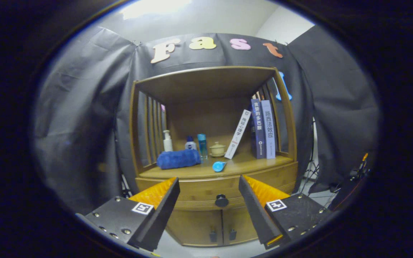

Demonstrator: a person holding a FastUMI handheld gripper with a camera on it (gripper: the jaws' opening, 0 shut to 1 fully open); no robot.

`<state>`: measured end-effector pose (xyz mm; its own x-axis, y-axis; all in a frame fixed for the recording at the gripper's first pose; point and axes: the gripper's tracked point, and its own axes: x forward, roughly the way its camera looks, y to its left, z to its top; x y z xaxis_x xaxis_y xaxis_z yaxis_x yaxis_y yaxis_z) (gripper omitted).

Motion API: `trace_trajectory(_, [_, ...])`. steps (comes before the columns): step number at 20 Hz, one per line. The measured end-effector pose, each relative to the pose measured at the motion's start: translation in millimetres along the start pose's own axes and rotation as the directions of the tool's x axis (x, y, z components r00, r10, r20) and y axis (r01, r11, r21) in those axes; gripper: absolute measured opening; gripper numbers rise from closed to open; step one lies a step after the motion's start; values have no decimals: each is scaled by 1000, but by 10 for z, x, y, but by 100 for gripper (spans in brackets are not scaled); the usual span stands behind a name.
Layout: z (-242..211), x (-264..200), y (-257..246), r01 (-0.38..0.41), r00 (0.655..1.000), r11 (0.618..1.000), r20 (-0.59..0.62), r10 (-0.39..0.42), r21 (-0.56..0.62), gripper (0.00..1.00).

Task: Pull open the drawer, take out the items inside it, and place them on the countertop above the cabinet.

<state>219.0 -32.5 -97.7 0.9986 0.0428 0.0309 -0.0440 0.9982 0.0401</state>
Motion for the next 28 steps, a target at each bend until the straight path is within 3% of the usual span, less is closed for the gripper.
trace_trajectory(8, [1001, -1064, 194, -94, 995, 995, 36, 95, -41, 99])
trace_trajectory(16, [1593, -1614, 220, -137, 988, 991, 74, 135, 10, 99])
trace_trajectory(28, [1233, -1594, 188, -140, 990, 989, 10, 139, 48, 99])
